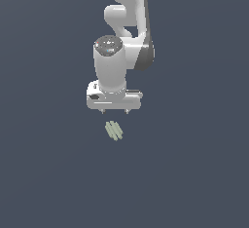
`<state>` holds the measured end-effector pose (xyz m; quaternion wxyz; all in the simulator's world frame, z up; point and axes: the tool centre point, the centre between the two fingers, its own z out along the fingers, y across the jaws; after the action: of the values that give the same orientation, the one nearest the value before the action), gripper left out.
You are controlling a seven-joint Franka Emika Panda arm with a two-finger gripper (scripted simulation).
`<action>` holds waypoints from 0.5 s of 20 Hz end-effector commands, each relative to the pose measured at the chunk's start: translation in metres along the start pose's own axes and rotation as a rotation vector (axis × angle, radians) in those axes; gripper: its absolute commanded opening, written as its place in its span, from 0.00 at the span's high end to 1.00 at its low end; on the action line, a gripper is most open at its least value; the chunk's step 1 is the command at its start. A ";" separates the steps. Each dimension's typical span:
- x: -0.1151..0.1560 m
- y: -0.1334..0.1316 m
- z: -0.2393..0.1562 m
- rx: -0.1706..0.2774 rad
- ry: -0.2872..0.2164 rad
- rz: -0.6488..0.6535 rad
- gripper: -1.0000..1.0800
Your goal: Pick up the object and move it to a goal position.
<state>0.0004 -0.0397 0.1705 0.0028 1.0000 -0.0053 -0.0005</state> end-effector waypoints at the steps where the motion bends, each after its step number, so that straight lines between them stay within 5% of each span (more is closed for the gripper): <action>1: 0.001 0.001 0.007 -0.001 -0.001 -0.034 0.04; 10: 0.006 0.008 0.049 -0.005 -0.002 -0.232 0.04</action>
<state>0.0054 -0.0468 0.1301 0.0051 0.9959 0.0908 -0.0014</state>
